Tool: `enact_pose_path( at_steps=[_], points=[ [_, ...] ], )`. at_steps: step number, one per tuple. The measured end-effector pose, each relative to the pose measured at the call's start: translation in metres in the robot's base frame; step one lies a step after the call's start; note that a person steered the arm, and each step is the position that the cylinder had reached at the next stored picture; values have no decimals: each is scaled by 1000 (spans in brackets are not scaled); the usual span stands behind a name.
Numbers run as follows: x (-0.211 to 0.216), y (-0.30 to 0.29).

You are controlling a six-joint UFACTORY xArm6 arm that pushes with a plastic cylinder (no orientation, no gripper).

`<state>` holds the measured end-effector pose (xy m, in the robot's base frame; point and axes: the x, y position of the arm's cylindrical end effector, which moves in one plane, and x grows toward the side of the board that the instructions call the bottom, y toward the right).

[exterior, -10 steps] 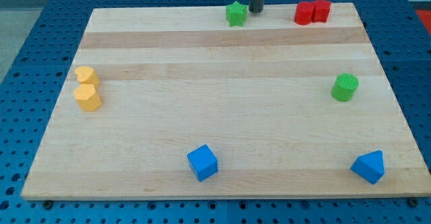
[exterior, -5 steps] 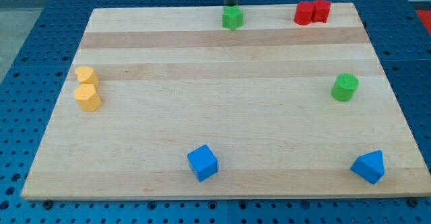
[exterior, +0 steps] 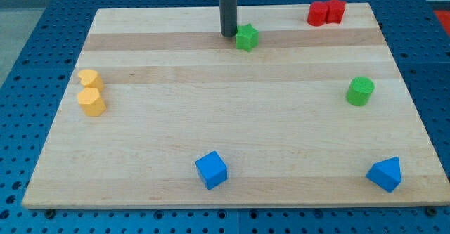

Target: Put the green star to the left side of green circle

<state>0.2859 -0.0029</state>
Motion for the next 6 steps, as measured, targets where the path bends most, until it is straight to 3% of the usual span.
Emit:
enact_pose_path(
  at_steps=[2, 6],
  points=[
    [22, 74],
    [114, 139]
  ],
)
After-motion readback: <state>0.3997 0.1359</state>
